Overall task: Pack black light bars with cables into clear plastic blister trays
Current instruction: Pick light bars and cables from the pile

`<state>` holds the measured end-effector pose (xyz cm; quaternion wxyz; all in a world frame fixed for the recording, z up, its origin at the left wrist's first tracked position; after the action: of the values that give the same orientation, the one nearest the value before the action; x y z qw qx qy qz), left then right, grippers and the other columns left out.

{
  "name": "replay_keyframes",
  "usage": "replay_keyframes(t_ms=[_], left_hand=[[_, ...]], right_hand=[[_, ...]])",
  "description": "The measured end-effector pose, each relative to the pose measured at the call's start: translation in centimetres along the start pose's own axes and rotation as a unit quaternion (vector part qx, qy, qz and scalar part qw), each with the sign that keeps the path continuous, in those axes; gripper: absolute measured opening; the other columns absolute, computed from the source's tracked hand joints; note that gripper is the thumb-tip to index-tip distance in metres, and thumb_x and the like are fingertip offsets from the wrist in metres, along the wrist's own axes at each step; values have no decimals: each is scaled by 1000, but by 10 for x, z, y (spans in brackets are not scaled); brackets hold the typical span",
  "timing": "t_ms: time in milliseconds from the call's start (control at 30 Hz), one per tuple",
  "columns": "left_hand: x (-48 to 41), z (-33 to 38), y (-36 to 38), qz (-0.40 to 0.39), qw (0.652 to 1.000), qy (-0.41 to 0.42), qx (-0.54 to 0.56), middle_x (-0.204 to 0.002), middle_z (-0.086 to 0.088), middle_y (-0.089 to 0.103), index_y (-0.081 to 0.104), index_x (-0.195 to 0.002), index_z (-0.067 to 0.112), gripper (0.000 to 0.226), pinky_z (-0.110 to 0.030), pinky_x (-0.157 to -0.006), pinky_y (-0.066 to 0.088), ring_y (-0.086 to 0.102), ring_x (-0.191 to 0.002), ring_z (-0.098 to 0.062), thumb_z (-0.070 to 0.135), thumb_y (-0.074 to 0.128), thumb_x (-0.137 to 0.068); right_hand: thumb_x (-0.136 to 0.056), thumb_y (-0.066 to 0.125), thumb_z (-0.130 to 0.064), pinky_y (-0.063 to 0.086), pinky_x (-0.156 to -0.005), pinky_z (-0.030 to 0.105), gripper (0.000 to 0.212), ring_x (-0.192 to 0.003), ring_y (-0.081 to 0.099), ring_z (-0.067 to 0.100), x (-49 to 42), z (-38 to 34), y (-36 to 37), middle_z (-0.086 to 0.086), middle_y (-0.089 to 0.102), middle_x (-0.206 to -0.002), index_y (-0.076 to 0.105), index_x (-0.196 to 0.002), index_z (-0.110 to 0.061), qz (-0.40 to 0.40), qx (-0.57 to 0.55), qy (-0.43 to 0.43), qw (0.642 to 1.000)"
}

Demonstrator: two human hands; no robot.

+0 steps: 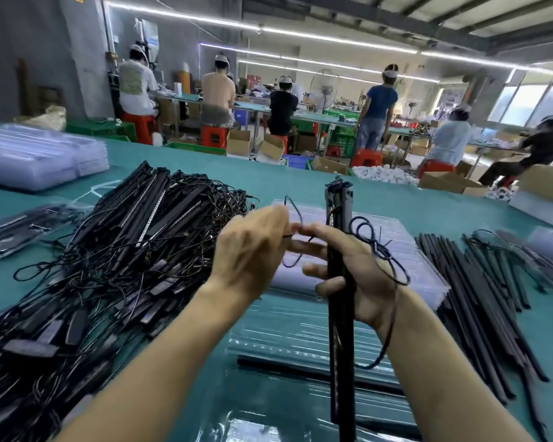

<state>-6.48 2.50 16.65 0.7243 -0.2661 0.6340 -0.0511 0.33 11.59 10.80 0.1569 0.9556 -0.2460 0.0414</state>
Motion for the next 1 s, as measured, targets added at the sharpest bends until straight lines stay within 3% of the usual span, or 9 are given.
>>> replay_keyframes(t_ms=[100,233,400,467,600,667,767,867,1000], left_hand=[[20,-40,23,-80,991,-57,-91,-77,-4,54,54,-91,14,33,-38,-65,38,53,-68,-28,45,44,-97],[67,-94,65,-271,938,-142,-160,-115,-3,50,42,-130,19,38,-40,-88,41,50,-103,-24,31,47,-94],[118,-119,95,-422,866,-254,-78,-148,-9,35,21,-153,15,60,-41,-104,36,36,-130,-28,28,40,-98],[120,-107,90,-404,873,-271,-22,-152,-7,32,25,-154,16,61,-41,-111,32,34,-135,-26,27,43,-97],[92,-51,48,-197,949,-218,113,-110,2,62,65,-109,21,31,-44,-90,47,56,-98,-18,31,45,-88],[86,-21,46,-217,893,-254,301,-84,9,67,67,-86,23,41,-42,-76,51,61,-80,-15,52,38,-88],[90,30,64,-373,795,-223,423,-81,17,67,64,-97,35,49,-28,-71,51,61,-74,-3,76,43,-78],[93,42,68,-411,837,-156,327,-76,12,63,53,-106,39,41,-33,-68,52,62,-74,-10,69,54,-79],[91,18,59,-320,919,-128,189,-81,5,65,49,-106,35,36,-39,-71,51,63,-82,-24,66,49,-89]], right_hand=[[-97,53,-37,30,-30,13,26,-45,48,8,-5,-5,-26,6,64,-74,60,-92,-12,54,-96,-10,994],[-100,46,-38,31,-33,10,30,-42,41,4,-7,-16,-55,-1,47,-64,56,-90,-12,87,-222,-50,970],[-92,54,-27,28,-34,10,15,-43,32,3,-5,-21,-81,-5,35,-65,56,-96,-13,112,-239,-66,962],[-87,57,-27,29,-36,10,16,-46,32,3,-3,-24,-89,-5,35,-65,56,-96,-14,118,-251,-89,957],[-100,46,-36,36,-46,12,25,-55,35,5,2,-25,-104,-4,38,-71,58,-101,-14,128,-312,-157,928],[-99,46,-38,38,-54,17,26,-57,38,8,4,-23,-102,-4,41,-71,59,-99,-15,132,-301,-187,926],[-89,55,-37,38,-63,21,18,-62,43,9,8,-18,-96,-6,47,-72,57,-93,-19,161,-292,-233,914],[-88,56,-40,42,-68,23,20,-65,48,10,13,-13,-96,-6,53,-74,61,-98,-23,162,-304,-255,904],[-81,65,-30,53,-79,27,31,-73,63,13,14,-1,-90,-1,67,-82,69,-111,-27,83,-208,-181,958]])
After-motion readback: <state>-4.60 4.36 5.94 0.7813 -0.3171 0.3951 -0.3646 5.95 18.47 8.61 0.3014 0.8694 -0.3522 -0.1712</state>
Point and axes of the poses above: each hand's wrist, its own x-axis away from the middle knuckle, its own y-axis out of the palm, z = x × y, the point moved 9 cm from there along -x, towards the middle knuckle
